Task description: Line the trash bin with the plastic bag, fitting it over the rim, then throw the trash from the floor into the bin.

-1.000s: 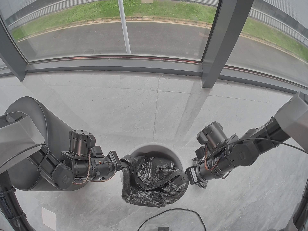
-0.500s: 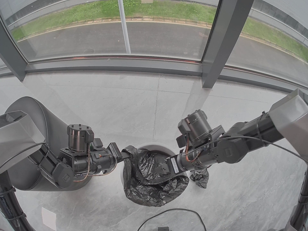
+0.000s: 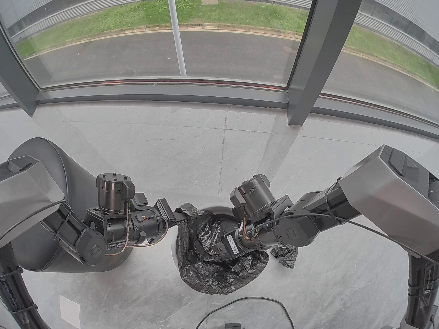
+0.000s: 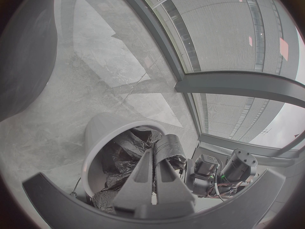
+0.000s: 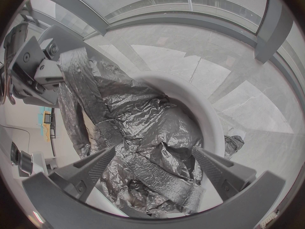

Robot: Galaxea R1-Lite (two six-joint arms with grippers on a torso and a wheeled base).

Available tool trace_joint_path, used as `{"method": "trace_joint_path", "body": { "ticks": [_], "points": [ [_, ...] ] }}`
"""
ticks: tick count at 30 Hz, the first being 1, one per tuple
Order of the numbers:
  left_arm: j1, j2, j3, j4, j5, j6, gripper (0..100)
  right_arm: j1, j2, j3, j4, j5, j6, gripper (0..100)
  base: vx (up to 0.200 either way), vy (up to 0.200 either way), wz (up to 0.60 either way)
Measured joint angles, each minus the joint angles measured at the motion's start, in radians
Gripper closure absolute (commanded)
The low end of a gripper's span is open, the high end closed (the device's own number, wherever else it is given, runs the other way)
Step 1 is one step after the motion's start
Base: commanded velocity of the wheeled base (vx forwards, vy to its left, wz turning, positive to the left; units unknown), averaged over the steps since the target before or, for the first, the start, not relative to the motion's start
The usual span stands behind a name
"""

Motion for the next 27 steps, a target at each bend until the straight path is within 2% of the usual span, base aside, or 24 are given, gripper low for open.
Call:
{"method": "trace_joint_path", "body": {
  "ticks": [5,8,15,27],
  "points": [
    [0.004,0.002,-0.015,0.000,0.001,-0.001,100,0.008,0.004,0.013,-0.001,-0.021,-0.012,0,0.000,0.000,0.00],
    [0.008,0.006,-0.024,0.000,0.001,-0.001,100,0.023,0.001,0.056,-0.006,-0.058,-0.018,0,0.000,0.000,0.00],
    [0.018,0.008,-0.038,0.000,0.001,-0.001,100,0.055,-0.003,0.092,-0.044,-0.129,-0.108,0,0.000,0.000,0.00],
    [0.030,0.013,-0.047,0.001,0.001,-0.001,100,0.058,0.005,0.093,-0.057,-0.158,-0.241,0,0.000,0.000,0.00]
  ]
}}
